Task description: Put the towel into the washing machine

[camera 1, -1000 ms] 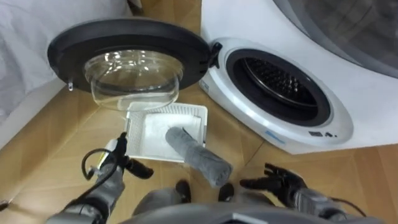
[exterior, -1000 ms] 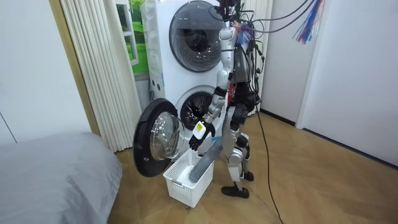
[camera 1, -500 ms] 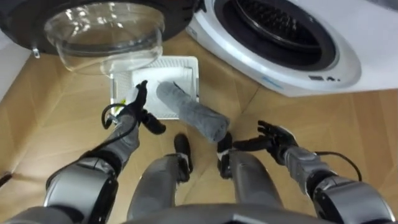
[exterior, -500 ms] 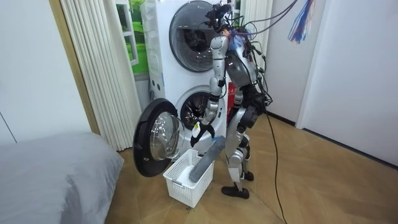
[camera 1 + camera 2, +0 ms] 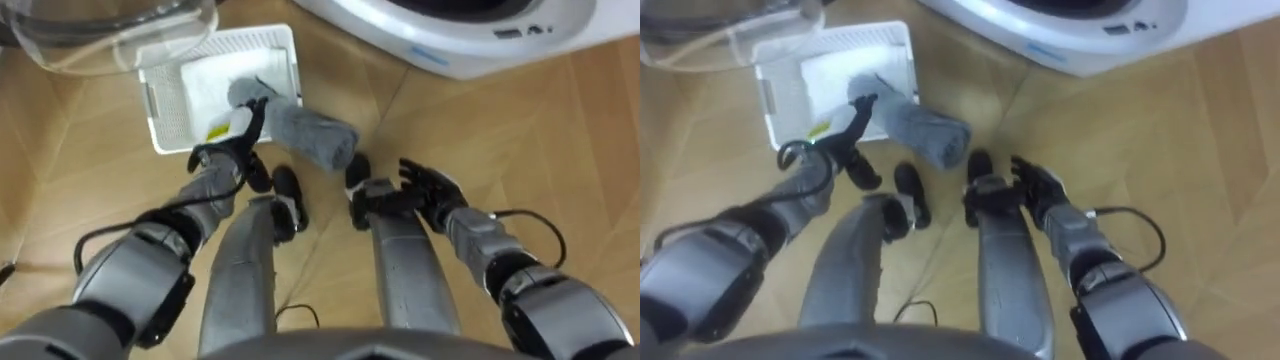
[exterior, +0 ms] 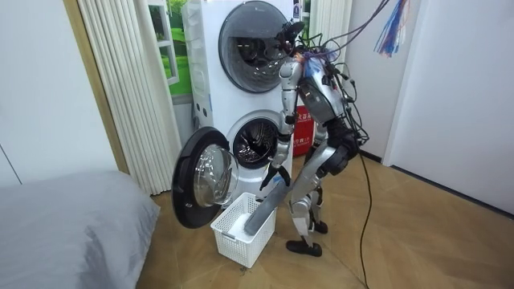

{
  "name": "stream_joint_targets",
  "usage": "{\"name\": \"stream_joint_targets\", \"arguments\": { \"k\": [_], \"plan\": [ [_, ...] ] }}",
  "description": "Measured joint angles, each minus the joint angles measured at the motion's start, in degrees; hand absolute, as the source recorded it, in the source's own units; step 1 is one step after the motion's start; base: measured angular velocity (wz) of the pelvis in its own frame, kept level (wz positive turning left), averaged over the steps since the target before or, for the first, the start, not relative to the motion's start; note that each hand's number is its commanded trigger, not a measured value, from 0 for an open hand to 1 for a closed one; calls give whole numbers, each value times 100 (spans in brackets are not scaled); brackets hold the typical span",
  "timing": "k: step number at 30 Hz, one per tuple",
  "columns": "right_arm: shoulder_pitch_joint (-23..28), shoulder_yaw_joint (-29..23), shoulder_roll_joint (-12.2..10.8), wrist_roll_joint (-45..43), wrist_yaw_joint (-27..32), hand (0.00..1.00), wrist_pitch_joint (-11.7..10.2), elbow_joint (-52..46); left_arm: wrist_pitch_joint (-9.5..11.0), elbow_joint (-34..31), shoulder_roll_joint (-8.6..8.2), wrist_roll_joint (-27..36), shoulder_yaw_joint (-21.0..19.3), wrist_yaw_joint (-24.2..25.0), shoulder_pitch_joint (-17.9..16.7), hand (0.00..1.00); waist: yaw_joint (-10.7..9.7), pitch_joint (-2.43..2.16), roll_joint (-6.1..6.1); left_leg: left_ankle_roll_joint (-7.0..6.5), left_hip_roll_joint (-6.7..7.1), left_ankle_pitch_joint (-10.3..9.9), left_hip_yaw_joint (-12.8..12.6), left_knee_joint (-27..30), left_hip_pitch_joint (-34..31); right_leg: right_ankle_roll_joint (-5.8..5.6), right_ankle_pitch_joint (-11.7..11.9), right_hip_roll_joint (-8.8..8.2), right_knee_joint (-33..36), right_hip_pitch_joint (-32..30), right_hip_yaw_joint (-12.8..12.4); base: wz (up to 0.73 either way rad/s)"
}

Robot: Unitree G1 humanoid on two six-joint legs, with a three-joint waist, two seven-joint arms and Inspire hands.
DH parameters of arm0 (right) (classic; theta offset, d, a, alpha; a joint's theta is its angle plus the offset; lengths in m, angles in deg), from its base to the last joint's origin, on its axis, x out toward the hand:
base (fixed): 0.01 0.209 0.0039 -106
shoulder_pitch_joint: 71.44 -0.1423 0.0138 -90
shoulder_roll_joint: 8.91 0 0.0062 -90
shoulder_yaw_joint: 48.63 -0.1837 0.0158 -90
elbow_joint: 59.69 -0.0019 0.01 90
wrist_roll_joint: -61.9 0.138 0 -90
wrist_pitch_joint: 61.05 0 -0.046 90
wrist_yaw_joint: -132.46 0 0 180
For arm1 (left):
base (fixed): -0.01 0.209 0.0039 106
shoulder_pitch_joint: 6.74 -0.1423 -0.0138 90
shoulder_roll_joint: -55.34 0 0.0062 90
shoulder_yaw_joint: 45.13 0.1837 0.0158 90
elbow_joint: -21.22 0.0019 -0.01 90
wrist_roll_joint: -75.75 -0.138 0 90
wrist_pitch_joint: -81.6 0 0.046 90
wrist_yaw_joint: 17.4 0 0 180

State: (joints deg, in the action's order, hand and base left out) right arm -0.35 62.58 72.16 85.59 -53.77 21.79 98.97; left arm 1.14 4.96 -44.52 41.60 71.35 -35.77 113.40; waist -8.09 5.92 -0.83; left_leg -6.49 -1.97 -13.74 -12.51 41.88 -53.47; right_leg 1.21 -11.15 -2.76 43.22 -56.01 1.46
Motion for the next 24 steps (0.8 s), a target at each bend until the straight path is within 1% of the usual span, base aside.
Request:
{"name": "stream_joint_targets", "arguments": {
  "k": [1, 2, 5, 7, 9, 10, 12, 13, 15, 17, 18, 20, 22, 23, 24],
  "plan": [
    [7, 6, -17, 100, -2, 0, -48, -18, 0, -2, -14, -133, 24, -11, 19, 0, -9, 0, 0, 3, -45, -55, -9, 158, -94, 15, -38, 3, 122, -85, -5, -7],
    [12, 5, -19, 116, -3, 0, -59, -39, 1, -12, -17, -185, 34, -21, 21, 0, -17, 0, 0, 11, -52, -86, -8, 219, -134, 23, -59, -1, 189, -127, -10, 0],
    [32, 75, -23, 308, -17, 0, -113, -233, -8, -25, -66, -382, 142, -29, 60, 0, -139, -6, -2, 23, -45, -167, -11, 509, -395, 7, -191, -27, 556, -424, -85, 9],
    [36, 211, -20, 525, -6, 0, -198, -308, -31, -24, -94, -539, 260, -122, 102, 0, -167, -7, -6, 8, -89, -269, -16, 817, -587, 25, -291, -19, 858, -619, -95, -2],
    [39, 254, -9, 585, 8, 0, -259, -455, -26, -24, -104, -733, 307, -244, 127, 0, -218, -10, -7, 10, -160, -428, -13, 1215, -797, 68, -428, -20, 1215, -824, -54, -3],
    [38, 260, -14, 575, 5, 0, -288, -482, -25, -23, -103, -788, 307, -277, 127, 0, -252, -11, -10, 7, -165, -452, -5, 1289, -838, 83, -458, -23, 1295, -861, -38, 0],
    [38, 319, -16, 576, -25, 0, -362, -558, -26, -20, -96, -832, 323, -397, 130, 0, -280, -16, -17, 43, -261, -582, 15, 1581, -1007, 125, -535, -2, 1521, -1012, -9, -6],
    [39, 341, -10, 576, -24, 0, -378, -589, -26, -19, -94, -831, 326, -407, 129, 0, -288, -17, -16, 46, -271, -601, 18, 1632, -1040, 140, -548, -6, 1570, -1045, 2, -10],
    [39, 461, -14, 621, -25, 0, -435, -638, -32, 2, -75, -824, 505, -471, 117, 0, -301, -17, -16, 63, -339, -660, 24, 1808, -1126, 173, -579, 35, 1702, -1126, 14, -7],
    [39, 486, -14, 690, -26, 0, -460, -645, -36, 7, -72, -829, 569, -473, 113, 0, -312, -18, -16, 77, -352, -673, 31, 1873, -1151, 184, -595, 46, 1767, -1156, 14, -2],
    [41, 514, -18, 742, -29, 0, -476, -653, -37, 7, -68, -829, 582, -479, 113, 0, -329, -26, -18, 85, -355, -677, 39, 1904, -1191, 187, -596, 58, 1792, -1197, 13, 0],
    [43, 516, -32, 781, -43, 0, -502, -695, -43, 11, -55, -830, 583, -486, 115, 0, -389, -26, -18, 91, -356, -682, 38, 1961, -1250, 199, -602, 67, 1862, -1263, 9, 0],
    [49, 603, -37, 909, -54, 0, -544, -726, -53, 12, -45, -835, 644, -495, 119, 0, -427, -28, -20, 94, -391, -684, 39, 2003, -1311, 204, -603, 81, 1891, -1322, 15, -3],
    [61, 661, -34, 1014, -60, 0, -561, -742, -67, 13, -42, -867, 674, -496, 112, 0, -436, -28, -20, 104, -432, -690, 39, 2030, -1318, 214, -603, 94, 1898, -1326, 28, -4],
    [84, 692, -21, 1087, -85, 0, -575, -768, -76, 13, -44, -889, 745, -500, 108, 0, -445, -29, -19, 117, -439, -706, 60, 2067, -1325, 233, -615, 99, 1926, -1325, 41, 0]
  ]
}}
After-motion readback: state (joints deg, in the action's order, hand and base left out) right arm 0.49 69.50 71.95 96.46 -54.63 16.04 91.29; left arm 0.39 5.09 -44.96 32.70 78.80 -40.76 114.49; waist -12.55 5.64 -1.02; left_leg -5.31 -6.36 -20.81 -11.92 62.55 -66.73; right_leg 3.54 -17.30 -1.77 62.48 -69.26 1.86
